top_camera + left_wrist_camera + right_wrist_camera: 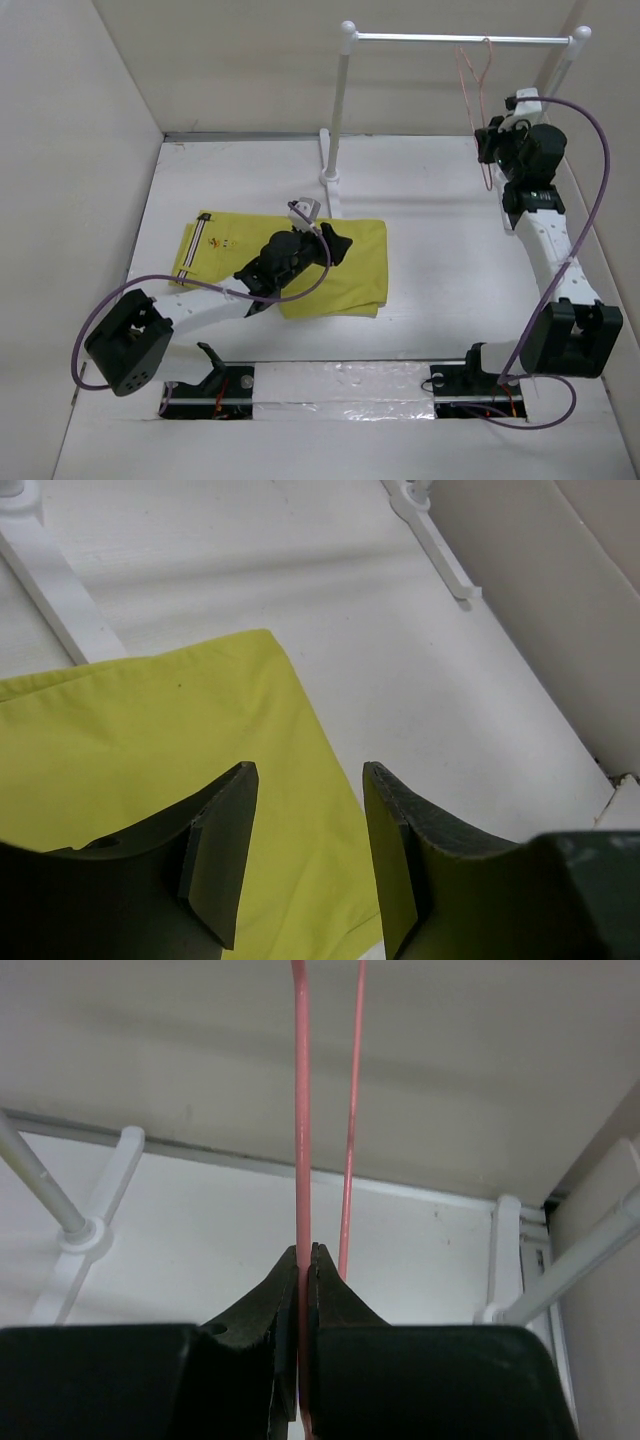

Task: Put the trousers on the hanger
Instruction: Pick up the hanger from the clothesline, then place the trousers on the hanger.

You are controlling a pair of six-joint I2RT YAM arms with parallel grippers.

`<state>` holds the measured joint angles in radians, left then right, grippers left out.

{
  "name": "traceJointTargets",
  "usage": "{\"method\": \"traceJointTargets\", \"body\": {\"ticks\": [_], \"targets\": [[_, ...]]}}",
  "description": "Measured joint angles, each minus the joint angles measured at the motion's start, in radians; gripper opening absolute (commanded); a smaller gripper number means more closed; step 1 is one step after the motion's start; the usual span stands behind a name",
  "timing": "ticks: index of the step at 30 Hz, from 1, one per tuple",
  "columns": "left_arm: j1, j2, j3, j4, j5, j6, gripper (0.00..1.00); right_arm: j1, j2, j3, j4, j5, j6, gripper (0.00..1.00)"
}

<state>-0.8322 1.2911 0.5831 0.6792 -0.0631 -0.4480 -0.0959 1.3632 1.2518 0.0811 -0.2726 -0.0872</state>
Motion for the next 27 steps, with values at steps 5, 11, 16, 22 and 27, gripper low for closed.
{"method": "traceJointTargets", "body": {"ticks": [5,11,16,22,27], "targets": [[-0.013,-0.006,0.044,-0.002,0.021,-0.002,0.46,0.048,-0.061,-0.183,0.044,0.112,0.061,0.00],[-0.095,0.017,0.195,-0.028,-0.009,0.011,0.49,0.208,-0.094,-0.383,0.063,0.296,0.117,0.00],[-0.124,0.162,0.436,-0.058,-0.049,0.037,0.52,0.319,-0.146,-0.552,0.065,0.409,0.158,0.00],[-0.126,0.394,0.651,-0.127,-0.077,0.059,0.51,0.420,-0.190,-0.678,0.074,0.488,0.207,0.00],[-0.130,0.526,0.732,-0.199,-0.113,0.059,0.50,0.459,-0.209,-0.736,0.103,0.511,0.230,0.00]]}}
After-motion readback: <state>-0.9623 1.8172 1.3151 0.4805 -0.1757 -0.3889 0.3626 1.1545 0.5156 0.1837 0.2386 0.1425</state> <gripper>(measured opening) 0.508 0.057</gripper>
